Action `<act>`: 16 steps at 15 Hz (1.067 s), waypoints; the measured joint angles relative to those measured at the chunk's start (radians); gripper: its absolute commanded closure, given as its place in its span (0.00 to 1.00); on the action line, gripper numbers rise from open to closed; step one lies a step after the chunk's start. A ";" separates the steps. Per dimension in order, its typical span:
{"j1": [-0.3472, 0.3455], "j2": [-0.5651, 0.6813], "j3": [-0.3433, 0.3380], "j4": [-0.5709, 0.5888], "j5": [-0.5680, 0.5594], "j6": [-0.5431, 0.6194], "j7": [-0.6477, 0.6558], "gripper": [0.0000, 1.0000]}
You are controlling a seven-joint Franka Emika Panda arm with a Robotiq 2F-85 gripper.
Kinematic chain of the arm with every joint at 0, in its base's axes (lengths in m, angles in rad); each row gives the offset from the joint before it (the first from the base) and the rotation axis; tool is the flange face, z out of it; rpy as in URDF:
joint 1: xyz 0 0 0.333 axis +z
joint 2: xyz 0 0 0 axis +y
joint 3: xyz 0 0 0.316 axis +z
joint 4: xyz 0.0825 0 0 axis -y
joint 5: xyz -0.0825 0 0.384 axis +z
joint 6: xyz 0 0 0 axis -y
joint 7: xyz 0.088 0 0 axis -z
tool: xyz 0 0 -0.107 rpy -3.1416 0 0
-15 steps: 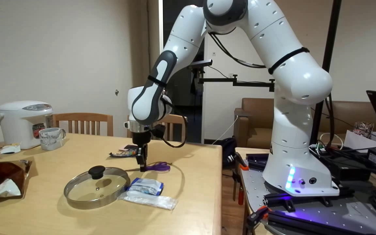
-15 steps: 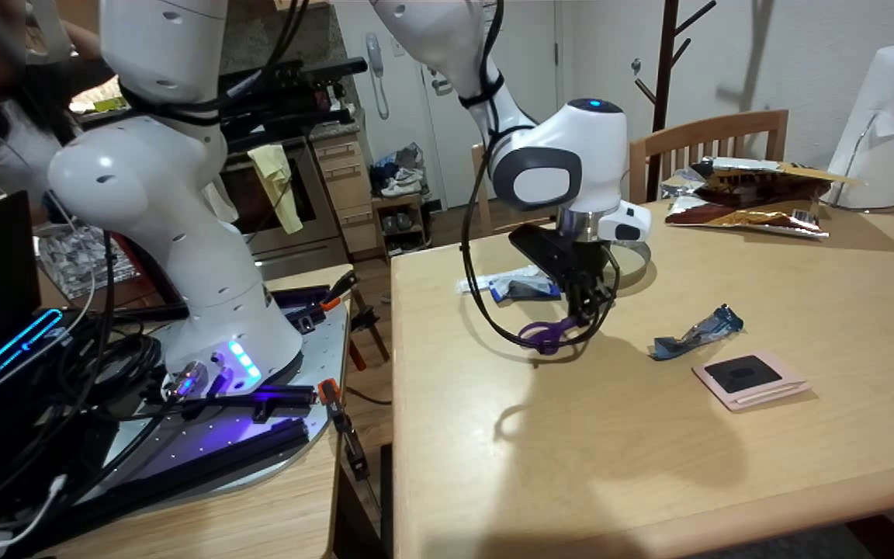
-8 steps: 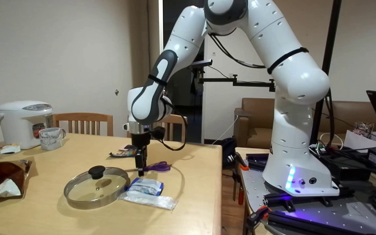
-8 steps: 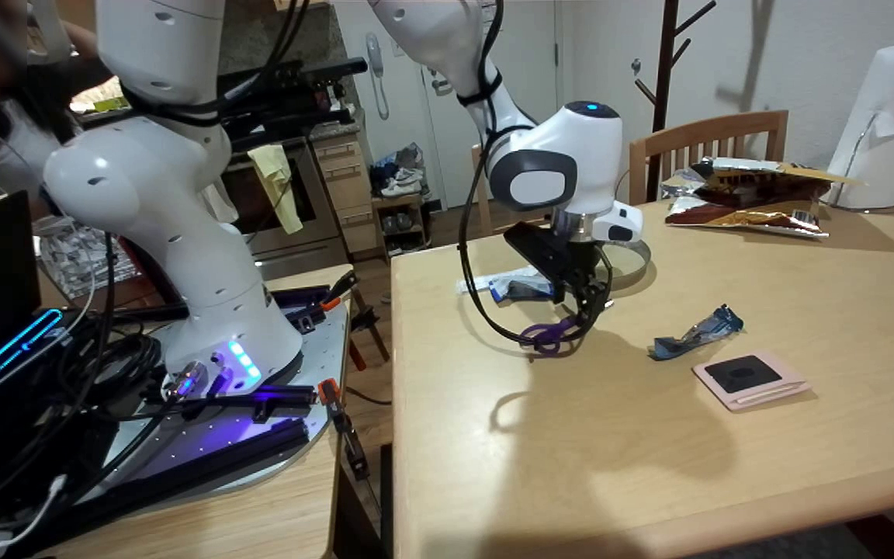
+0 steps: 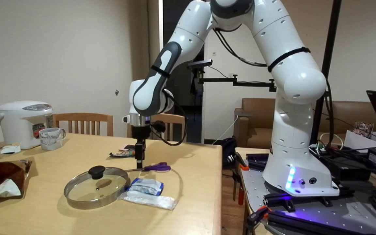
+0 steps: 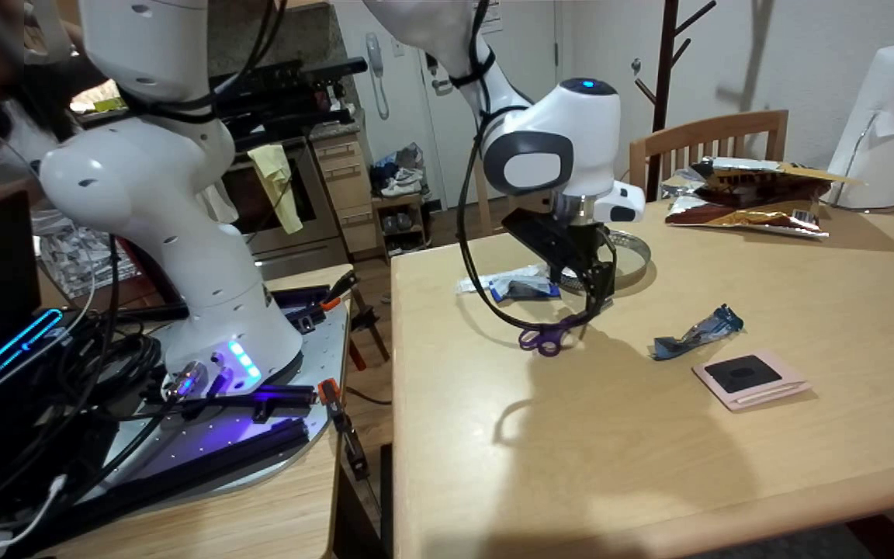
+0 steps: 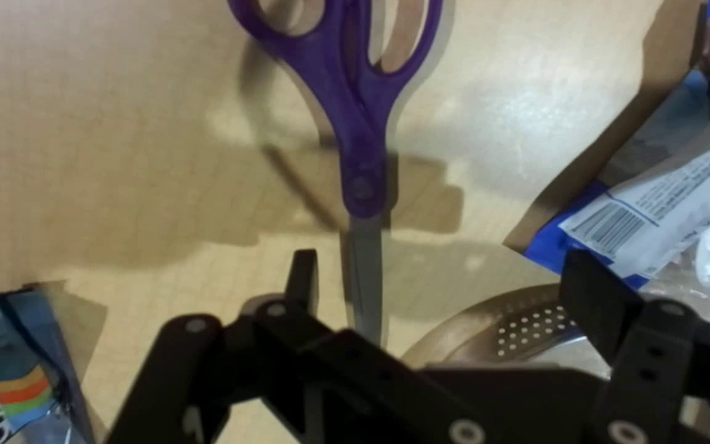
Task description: Place the pair of scissors next to the lid
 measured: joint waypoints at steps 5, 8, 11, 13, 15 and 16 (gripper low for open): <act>0.001 -0.111 -0.004 -0.058 -0.002 -0.021 -0.045 0.00; 0.002 -0.185 -0.003 -0.107 0.003 -0.090 -0.101 0.00; 0.003 -0.270 -0.002 -0.177 0.054 -0.162 -0.200 0.00; 0.008 -0.332 -0.007 -0.239 0.095 -0.198 -0.274 0.00; 0.019 -0.394 -0.025 -0.306 0.134 -0.224 -0.342 0.00; 0.025 -0.421 -0.036 -0.333 0.149 -0.233 -0.369 0.00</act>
